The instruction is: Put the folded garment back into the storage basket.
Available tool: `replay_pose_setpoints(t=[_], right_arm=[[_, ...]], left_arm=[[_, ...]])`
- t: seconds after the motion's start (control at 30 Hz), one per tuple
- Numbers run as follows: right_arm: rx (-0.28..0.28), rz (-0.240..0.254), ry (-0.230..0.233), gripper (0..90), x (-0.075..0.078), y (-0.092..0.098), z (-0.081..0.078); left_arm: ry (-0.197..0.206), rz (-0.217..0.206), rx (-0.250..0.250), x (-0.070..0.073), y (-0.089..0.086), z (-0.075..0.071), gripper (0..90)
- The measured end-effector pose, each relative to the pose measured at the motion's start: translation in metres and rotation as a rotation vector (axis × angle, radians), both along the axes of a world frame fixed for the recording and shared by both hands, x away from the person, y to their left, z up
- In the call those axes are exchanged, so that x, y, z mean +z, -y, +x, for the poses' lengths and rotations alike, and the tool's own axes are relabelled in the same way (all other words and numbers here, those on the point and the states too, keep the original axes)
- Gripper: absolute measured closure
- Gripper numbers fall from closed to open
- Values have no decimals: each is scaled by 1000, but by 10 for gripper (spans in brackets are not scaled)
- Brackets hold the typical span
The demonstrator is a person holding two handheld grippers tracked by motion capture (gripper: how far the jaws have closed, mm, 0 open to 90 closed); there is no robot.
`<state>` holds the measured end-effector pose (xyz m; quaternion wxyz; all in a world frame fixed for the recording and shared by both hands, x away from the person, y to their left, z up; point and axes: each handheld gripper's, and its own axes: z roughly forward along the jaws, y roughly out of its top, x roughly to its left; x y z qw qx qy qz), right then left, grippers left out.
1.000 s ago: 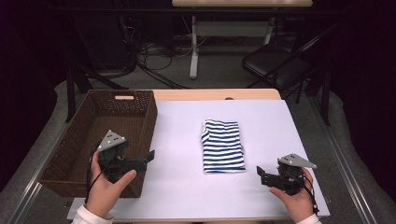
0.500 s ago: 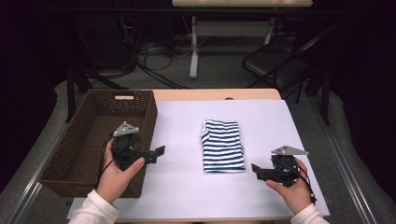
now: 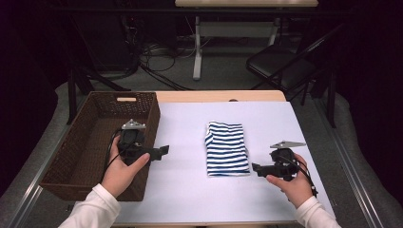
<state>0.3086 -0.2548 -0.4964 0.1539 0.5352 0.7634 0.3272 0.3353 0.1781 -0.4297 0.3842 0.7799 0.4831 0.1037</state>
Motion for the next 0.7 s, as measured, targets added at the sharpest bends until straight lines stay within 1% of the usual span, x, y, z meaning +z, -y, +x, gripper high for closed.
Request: replay_pose_setpoints(t=[0.1,0.13,0.17,0.27,0.4,0.53,0.57,0.7], right_arm=[[10,-12,-11,146,-1,-3,4],[13,-16,-21,146,-1,-5,7],[13,-16,-21,146,-1,-5,7],[15,-16,-41,146,-1,-8,11],[24,-24,-62,151,1,-13,17],[33,-32,-68,155,1,-16,21],[34,-35,-68,156,2,-17,22],[44,-40,-74,159,3,-22,26]], left_arm=[[-3,10,3,1,3,3,2],[-7,15,0,1,5,5,2],[-7,15,0,1,5,5,2],[-11,12,1,3,8,8,2],[-13,36,6,6,13,12,2],[-10,56,9,7,18,18,2],[-8,58,16,7,19,20,2],[-12,64,15,8,25,26,2]])
